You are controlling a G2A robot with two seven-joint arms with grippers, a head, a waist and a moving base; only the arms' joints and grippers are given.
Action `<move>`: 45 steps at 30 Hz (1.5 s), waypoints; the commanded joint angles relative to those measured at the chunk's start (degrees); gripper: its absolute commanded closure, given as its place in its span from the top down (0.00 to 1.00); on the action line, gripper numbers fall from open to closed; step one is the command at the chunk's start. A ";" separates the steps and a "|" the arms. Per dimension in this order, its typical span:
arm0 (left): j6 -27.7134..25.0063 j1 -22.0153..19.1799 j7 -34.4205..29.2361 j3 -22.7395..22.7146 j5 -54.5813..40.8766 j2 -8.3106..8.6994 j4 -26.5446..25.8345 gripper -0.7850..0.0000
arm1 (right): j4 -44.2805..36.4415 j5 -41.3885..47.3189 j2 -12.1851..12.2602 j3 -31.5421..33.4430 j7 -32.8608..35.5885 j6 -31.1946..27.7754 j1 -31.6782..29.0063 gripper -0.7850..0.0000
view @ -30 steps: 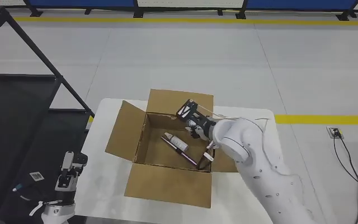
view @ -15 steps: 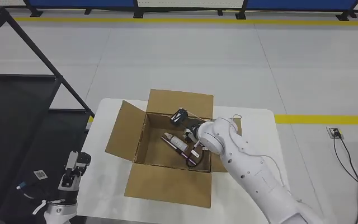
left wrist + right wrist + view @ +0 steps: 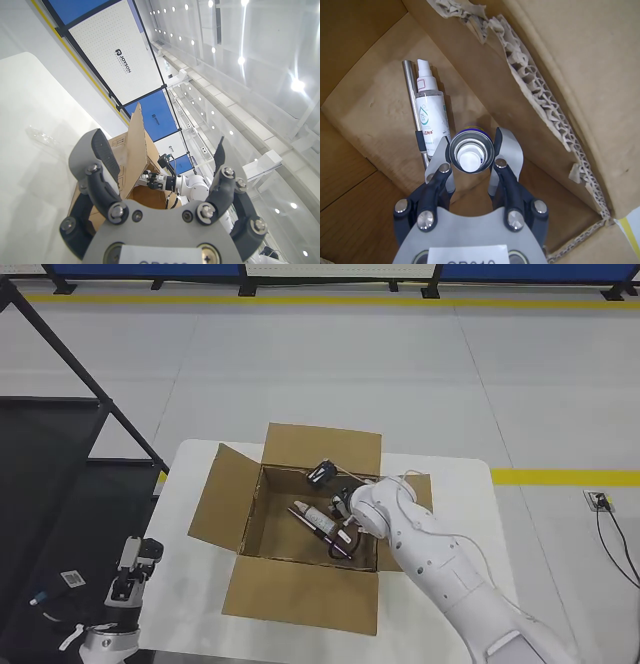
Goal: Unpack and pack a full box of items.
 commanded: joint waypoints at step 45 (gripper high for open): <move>5.55 -5.28 0.13 3.26 11.04 0.01 -1.15 1.00 | -38.46 4.40 6.33 20.03 -1.44 -4.68 -21.66 1.00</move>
